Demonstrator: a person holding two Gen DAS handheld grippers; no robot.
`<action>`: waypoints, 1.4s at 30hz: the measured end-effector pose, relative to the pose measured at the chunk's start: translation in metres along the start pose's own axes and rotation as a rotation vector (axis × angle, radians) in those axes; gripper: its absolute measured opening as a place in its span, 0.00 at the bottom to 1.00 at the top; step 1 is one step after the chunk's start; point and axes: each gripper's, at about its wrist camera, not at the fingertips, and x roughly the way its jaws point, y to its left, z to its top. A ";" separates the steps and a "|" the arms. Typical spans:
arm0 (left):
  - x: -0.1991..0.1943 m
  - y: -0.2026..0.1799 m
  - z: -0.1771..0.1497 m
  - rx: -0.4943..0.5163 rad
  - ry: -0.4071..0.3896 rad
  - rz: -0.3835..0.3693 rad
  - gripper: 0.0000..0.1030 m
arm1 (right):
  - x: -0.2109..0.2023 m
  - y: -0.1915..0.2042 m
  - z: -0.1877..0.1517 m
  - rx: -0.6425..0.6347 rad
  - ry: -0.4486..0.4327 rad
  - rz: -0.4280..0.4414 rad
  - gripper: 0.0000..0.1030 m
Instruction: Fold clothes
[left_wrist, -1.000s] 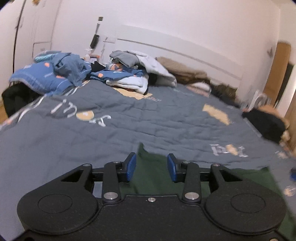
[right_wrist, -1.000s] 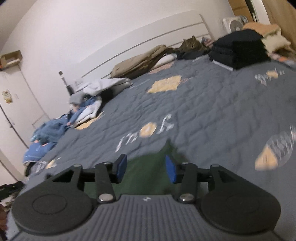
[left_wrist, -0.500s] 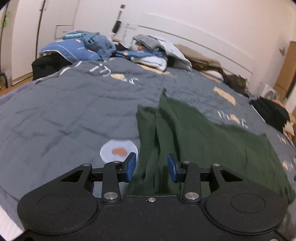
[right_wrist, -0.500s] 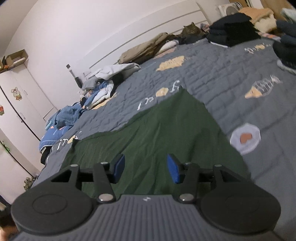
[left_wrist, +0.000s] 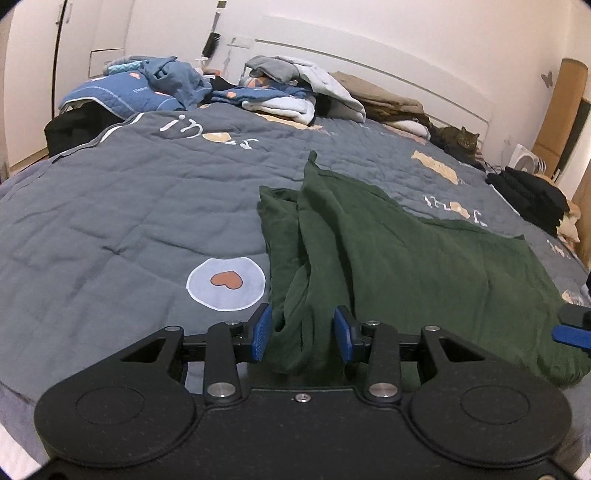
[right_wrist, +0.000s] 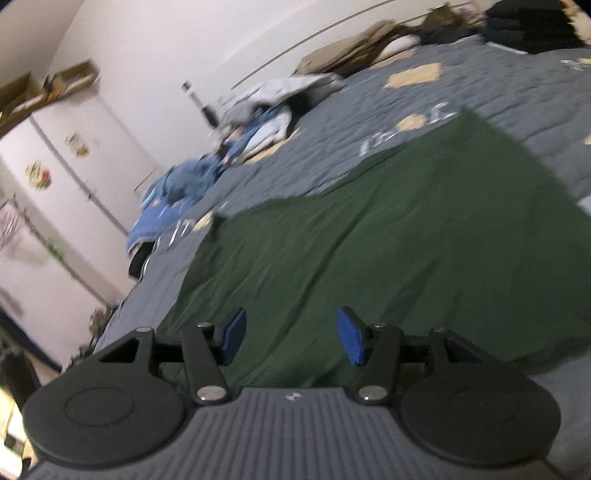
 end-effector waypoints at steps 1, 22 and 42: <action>0.002 0.001 -0.001 0.006 0.005 -0.002 0.36 | 0.005 0.003 -0.001 -0.006 0.013 0.005 0.53; -0.008 0.076 0.005 -0.431 0.114 -0.093 0.12 | 0.026 0.012 -0.006 -0.005 0.057 0.003 0.53; 0.000 0.076 -0.042 -0.886 0.059 -0.211 0.47 | 0.040 0.037 -0.038 0.152 0.194 0.191 0.54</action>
